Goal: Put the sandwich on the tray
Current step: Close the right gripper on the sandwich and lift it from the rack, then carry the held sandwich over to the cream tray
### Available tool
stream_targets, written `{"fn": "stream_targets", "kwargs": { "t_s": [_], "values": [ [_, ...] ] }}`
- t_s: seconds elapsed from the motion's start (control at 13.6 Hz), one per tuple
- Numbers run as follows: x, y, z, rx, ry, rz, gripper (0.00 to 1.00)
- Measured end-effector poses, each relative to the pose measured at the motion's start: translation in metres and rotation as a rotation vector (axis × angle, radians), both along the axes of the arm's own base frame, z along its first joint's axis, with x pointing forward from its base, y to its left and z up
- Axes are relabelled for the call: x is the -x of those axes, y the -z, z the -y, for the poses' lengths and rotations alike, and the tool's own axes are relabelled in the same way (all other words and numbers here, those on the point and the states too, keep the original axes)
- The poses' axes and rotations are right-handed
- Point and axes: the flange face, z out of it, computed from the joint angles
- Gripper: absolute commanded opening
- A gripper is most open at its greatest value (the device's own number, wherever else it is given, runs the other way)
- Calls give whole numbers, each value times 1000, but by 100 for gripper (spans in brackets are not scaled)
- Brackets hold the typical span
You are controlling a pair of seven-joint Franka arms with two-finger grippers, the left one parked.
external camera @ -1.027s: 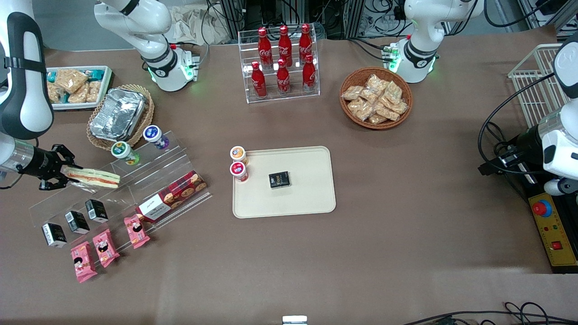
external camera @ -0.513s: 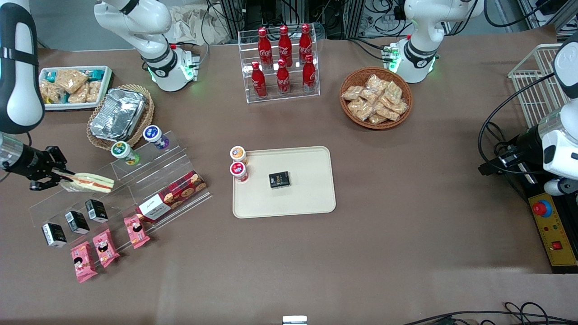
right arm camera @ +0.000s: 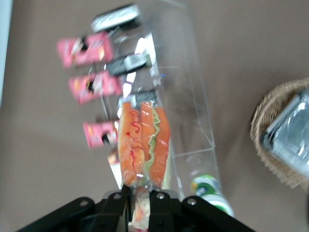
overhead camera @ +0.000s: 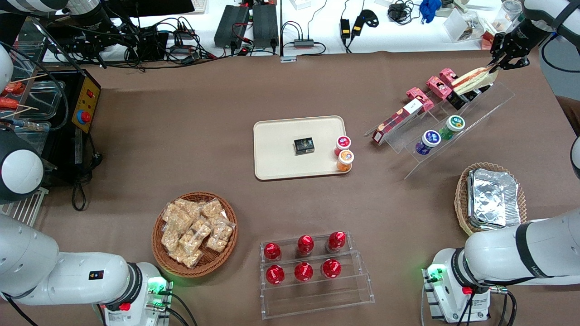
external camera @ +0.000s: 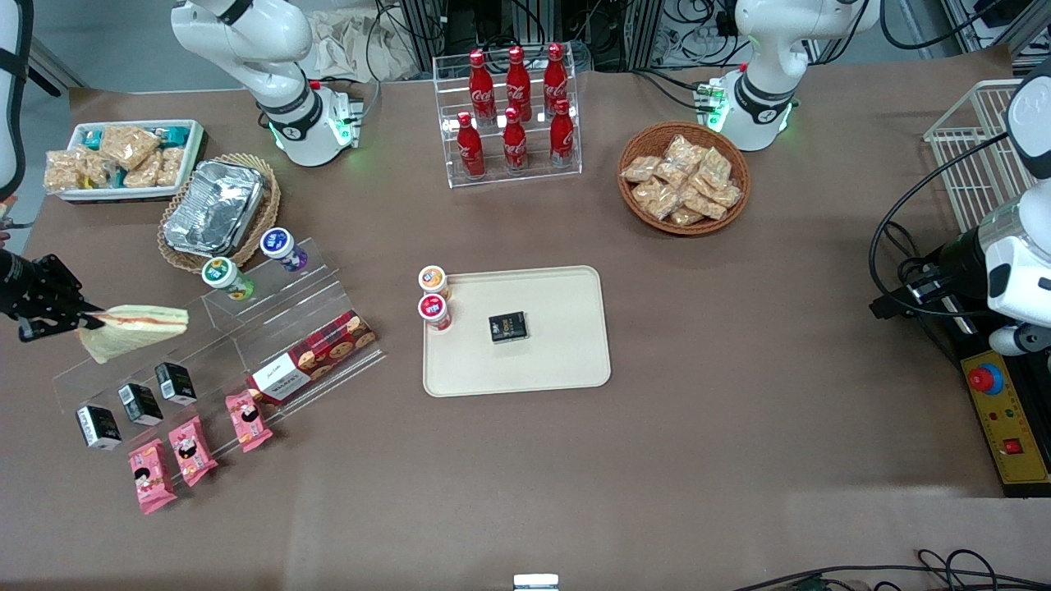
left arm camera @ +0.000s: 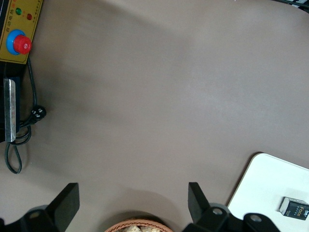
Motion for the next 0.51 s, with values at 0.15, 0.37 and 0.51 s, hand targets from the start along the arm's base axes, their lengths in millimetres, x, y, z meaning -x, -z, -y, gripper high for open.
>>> {"fn": "stream_targets", "kwargs": {
  "t_s": [0.15, 0.37, 0.51],
  "values": [
    [-4, -7, -24, -7, -255, 14, 19],
    [-10, -22, -62, -8, -427, 35, 6],
    [-12, -32, -74, -7, -475, 41, 5]
  ]
}}
